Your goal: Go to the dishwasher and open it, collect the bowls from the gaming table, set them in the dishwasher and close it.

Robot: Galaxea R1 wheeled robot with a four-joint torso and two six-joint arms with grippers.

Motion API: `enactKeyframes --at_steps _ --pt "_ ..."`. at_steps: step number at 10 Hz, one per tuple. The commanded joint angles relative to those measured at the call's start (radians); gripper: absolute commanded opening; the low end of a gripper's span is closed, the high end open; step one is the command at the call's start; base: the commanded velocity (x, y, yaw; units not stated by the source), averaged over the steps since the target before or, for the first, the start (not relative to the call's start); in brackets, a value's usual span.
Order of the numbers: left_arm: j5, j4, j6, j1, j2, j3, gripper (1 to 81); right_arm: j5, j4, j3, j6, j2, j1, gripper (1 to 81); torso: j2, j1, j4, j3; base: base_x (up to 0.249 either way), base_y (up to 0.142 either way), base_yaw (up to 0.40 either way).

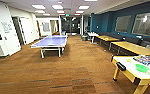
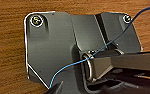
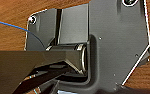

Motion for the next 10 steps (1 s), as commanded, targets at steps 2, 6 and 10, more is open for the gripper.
enactKeyframes --at_steps 2,6,10 --pt "0.051 0.010 0.007 -0.042 0.001 0.004 81.1 -0.059 0.007 0.004 -0.002 0.001 0.043 81.1 0.000 0.000 0.000 0.000 0.000 0.000 -0.400" --pt "0.049 0.008 0.009 -0.039 0.003 0.003 81.1 -0.059 0.007 0.004 -0.002 0.002 0.043 81.1 0.000 0.000 0.000 0.000 0.000 0.000 -0.400" --pt "0.049 0.008 0.007 -0.041 0.005 0.003 81.1 -0.059 0.003 0.004 -0.002 0.007 0.043 81.1 0.000 0.000 0.000 0.000 0.000 0.000 -0.400"
